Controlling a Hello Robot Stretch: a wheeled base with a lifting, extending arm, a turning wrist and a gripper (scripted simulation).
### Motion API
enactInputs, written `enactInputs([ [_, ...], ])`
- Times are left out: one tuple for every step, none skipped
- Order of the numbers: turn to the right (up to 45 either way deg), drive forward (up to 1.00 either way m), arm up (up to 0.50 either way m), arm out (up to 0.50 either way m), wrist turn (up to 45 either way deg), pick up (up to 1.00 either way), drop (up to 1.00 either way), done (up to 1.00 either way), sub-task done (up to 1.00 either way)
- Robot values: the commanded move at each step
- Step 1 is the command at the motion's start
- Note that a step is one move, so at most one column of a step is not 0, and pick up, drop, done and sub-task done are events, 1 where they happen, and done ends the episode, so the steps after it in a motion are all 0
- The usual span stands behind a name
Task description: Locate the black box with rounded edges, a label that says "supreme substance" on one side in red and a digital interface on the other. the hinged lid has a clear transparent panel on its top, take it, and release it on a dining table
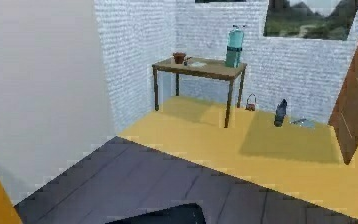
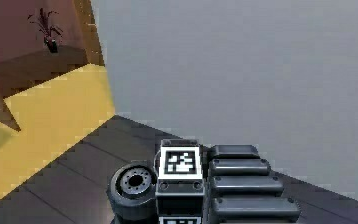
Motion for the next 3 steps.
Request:
enactInputs([
  [-3.0,0.0,0.0,0.0,0.0,0.0,0.0,0.0,0.0],
  [0.0,1.0,0.0,0.0,0.0,0.0,0.0,0.0,0.0],
  [0.0,1.0,0.0,0.0,0.0,0.0,0.0,0.0,0.0],
])
